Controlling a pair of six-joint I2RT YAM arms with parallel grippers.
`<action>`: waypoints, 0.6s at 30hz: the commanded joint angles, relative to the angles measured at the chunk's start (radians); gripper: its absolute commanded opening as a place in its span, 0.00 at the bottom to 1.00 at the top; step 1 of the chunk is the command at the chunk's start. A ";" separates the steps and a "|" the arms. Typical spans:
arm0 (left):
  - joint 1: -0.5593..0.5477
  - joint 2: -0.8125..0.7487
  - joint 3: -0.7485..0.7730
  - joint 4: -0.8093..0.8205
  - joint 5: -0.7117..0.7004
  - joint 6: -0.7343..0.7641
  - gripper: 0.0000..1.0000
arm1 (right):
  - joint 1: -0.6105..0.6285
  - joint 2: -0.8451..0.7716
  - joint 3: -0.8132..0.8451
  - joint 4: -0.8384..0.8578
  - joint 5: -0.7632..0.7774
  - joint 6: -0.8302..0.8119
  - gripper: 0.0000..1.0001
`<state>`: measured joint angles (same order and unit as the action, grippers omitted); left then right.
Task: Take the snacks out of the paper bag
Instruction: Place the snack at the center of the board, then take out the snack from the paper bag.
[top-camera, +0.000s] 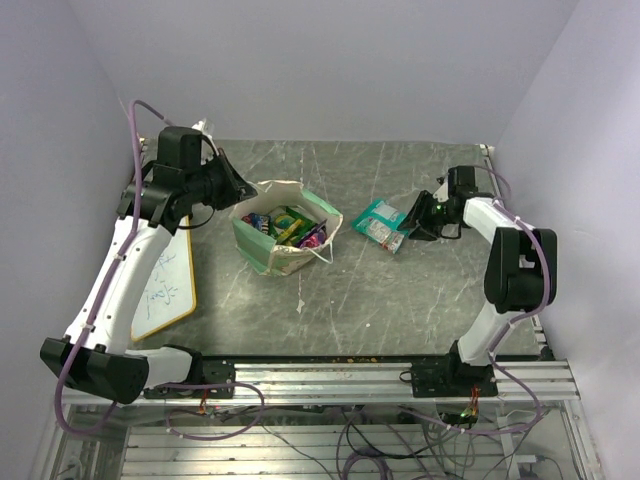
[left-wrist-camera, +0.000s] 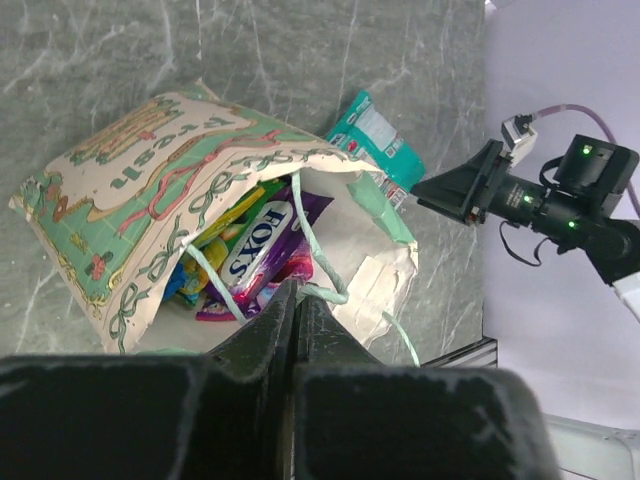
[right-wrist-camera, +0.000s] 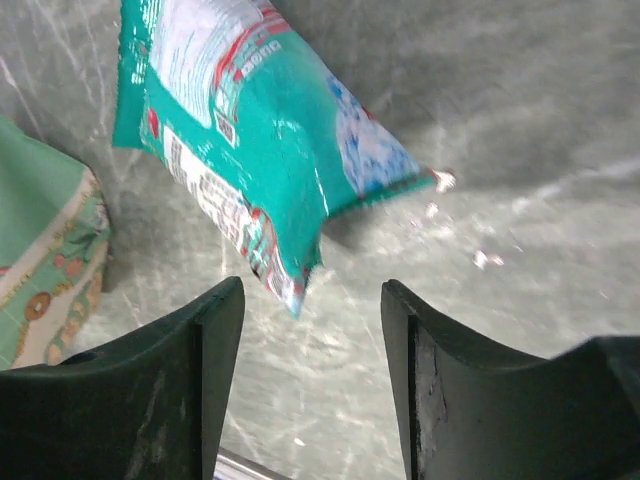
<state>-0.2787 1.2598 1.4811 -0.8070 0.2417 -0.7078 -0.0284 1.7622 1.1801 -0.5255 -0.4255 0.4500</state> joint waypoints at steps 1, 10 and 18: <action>-0.008 -0.042 0.020 0.082 0.040 0.077 0.07 | 0.000 -0.146 0.039 -0.140 0.144 -0.147 0.59; -0.006 -0.034 0.049 0.073 0.139 0.083 0.07 | 0.221 -0.282 0.102 -0.119 -0.029 -0.071 0.65; -0.005 -0.059 0.012 0.112 0.197 0.059 0.07 | 0.346 -0.090 0.215 -0.203 0.178 -0.079 0.56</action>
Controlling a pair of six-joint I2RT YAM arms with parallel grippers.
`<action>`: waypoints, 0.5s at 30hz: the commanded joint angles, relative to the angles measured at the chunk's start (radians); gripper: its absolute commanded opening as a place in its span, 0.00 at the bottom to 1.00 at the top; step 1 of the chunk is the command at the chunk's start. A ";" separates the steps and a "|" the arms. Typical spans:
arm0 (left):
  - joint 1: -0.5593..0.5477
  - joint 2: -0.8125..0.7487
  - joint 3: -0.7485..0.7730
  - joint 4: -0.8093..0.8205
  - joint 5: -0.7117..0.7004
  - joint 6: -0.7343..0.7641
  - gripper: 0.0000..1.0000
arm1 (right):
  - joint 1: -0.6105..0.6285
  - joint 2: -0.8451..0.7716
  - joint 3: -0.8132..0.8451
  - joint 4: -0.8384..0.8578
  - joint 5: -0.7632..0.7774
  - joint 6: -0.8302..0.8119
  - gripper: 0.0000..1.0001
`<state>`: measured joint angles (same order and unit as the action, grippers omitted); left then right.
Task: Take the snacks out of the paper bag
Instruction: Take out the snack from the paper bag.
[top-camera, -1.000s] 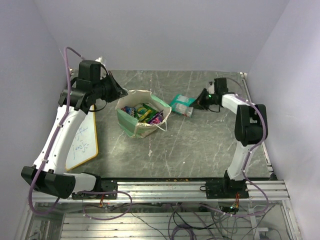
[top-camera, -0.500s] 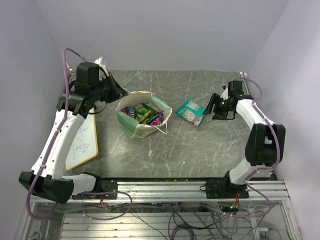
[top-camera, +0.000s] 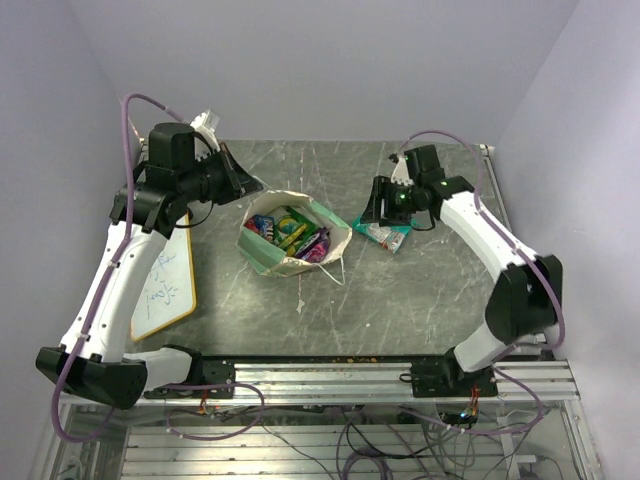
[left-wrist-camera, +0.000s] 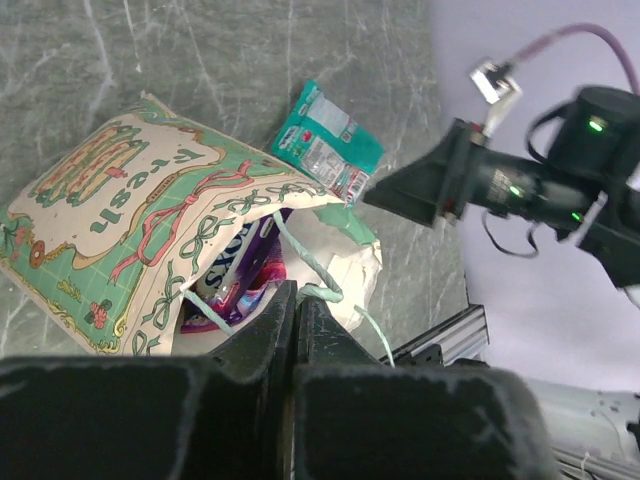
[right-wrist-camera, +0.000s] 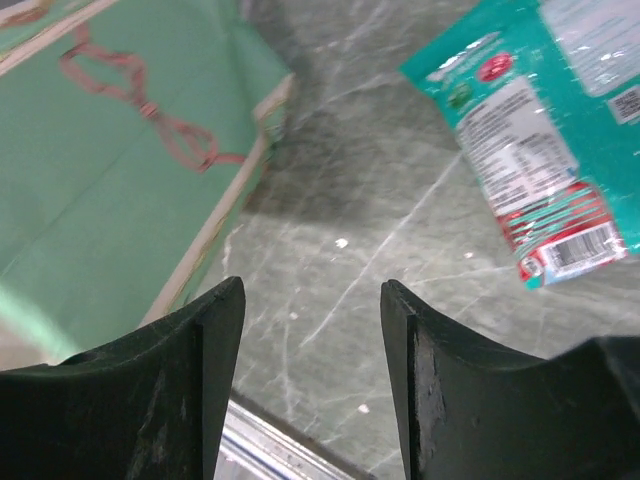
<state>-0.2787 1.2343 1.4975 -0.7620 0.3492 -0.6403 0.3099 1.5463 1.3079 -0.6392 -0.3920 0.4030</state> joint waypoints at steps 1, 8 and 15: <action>-0.005 -0.037 -0.012 0.068 0.099 -0.006 0.07 | 0.017 0.169 0.125 -0.110 0.149 -0.049 0.56; -0.004 -0.053 -0.024 0.071 0.086 0.002 0.07 | 0.159 0.461 0.401 -0.192 0.097 -0.025 0.54; 0.002 -0.044 -0.018 0.072 0.115 0.023 0.07 | 0.268 0.584 0.468 -0.132 -0.002 0.047 0.53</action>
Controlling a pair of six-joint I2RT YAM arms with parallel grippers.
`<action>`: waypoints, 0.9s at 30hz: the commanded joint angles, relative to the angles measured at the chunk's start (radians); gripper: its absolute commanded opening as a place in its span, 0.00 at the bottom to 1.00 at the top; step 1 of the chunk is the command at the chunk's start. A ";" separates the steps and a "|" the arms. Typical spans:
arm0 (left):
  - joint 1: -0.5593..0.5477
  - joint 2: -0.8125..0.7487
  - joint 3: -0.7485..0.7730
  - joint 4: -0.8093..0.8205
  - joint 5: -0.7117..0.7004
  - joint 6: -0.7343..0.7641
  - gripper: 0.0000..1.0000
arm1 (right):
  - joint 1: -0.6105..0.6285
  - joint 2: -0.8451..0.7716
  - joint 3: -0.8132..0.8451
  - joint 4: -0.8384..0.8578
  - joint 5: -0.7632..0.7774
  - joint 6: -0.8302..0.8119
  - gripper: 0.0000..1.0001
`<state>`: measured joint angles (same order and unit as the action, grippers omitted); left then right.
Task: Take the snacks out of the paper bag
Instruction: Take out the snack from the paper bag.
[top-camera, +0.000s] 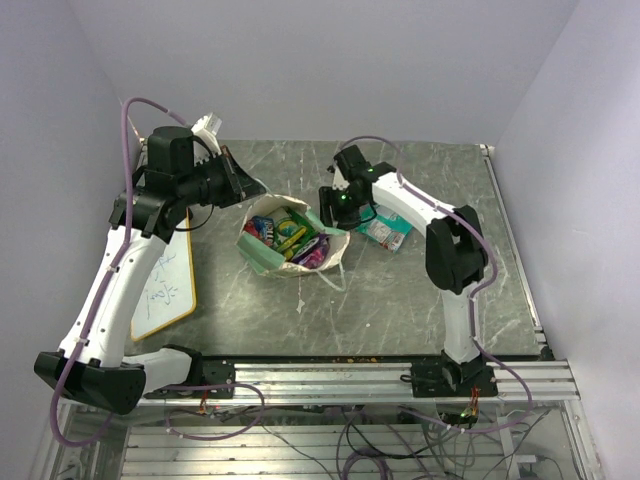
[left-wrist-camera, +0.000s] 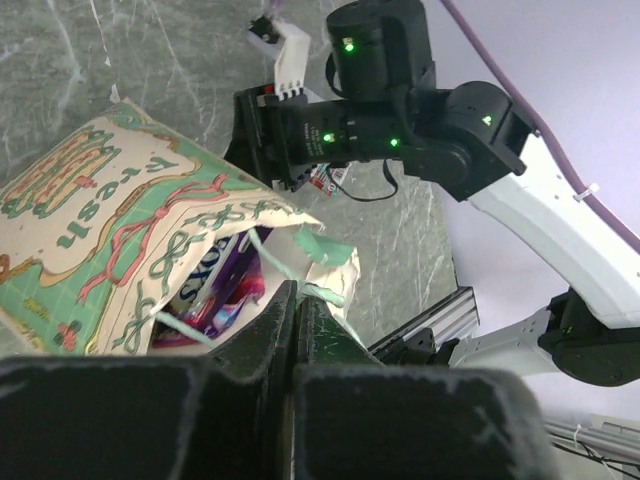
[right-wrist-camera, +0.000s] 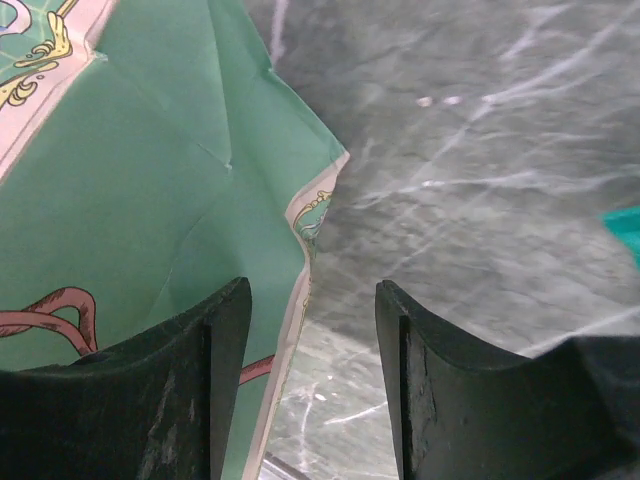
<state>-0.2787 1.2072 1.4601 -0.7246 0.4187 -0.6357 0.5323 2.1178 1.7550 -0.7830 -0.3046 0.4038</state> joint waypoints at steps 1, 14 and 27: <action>0.003 -0.021 0.024 0.031 0.044 0.012 0.07 | 0.054 0.002 0.005 0.047 -0.119 0.070 0.53; 0.007 -0.100 -0.089 0.106 0.183 -0.095 0.07 | 0.038 -0.235 -0.269 0.134 -0.037 0.079 0.54; 0.007 -0.189 -0.244 0.213 0.276 -0.219 0.07 | -0.009 -0.712 -0.367 0.175 -0.026 -0.289 0.64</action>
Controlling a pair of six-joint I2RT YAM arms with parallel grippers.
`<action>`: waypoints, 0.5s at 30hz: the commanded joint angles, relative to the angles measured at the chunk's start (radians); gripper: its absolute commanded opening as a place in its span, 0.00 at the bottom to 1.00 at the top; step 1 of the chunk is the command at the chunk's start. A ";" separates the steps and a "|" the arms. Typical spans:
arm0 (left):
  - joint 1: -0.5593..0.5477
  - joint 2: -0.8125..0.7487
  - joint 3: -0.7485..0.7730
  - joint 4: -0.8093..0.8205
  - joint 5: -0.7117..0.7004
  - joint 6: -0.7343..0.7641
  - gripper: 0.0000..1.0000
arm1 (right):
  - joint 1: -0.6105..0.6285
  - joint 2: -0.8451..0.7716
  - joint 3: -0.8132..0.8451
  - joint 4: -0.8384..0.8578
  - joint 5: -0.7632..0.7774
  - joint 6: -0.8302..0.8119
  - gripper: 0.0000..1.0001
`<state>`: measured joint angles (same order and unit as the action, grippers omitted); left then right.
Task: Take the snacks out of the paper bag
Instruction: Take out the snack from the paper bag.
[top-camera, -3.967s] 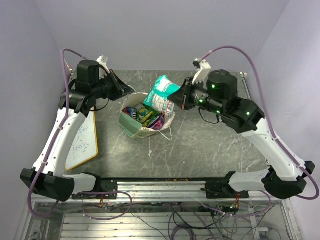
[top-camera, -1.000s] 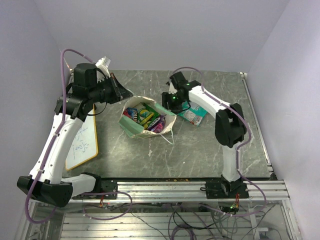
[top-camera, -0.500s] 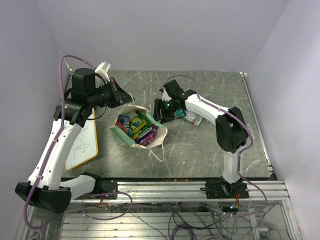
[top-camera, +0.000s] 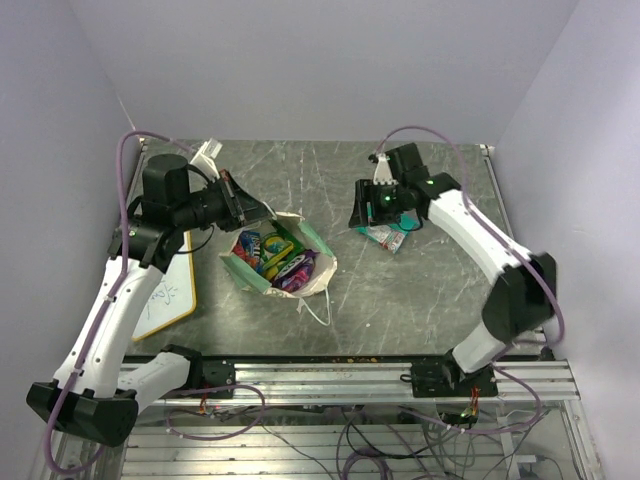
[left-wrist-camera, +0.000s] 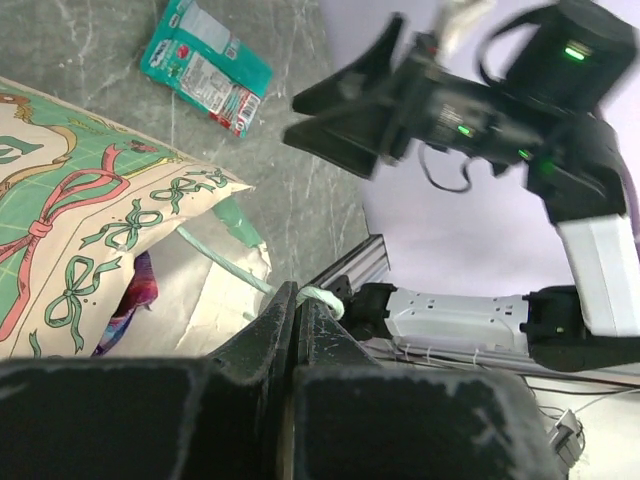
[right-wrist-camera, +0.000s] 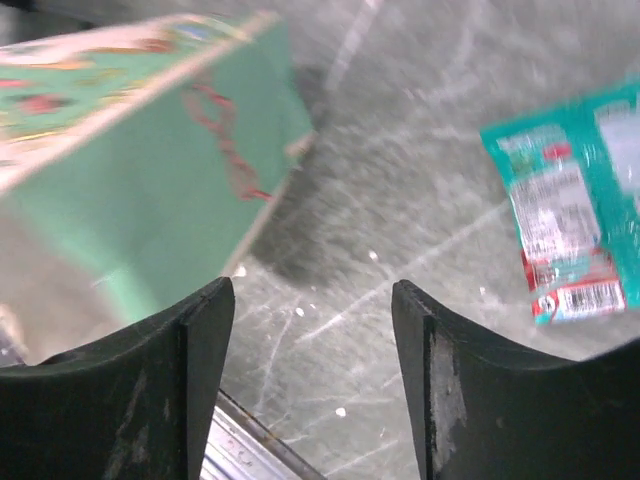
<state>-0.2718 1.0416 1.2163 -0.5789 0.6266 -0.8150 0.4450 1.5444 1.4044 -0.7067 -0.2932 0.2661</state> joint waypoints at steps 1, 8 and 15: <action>0.000 -0.023 -0.001 0.077 0.079 -0.050 0.07 | 0.094 -0.165 -0.020 0.126 -0.050 -0.169 0.67; -0.001 -0.046 -0.022 0.151 0.133 -0.109 0.07 | 0.301 -0.261 -0.077 0.276 -0.186 -0.460 0.74; -0.001 -0.064 -0.057 0.202 0.134 -0.132 0.07 | 0.462 -0.370 -0.215 0.300 -0.350 -0.991 0.47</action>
<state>-0.2718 0.9958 1.1740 -0.4709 0.7048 -0.9108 0.8501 1.2629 1.2671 -0.4541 -0.5423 -0.3492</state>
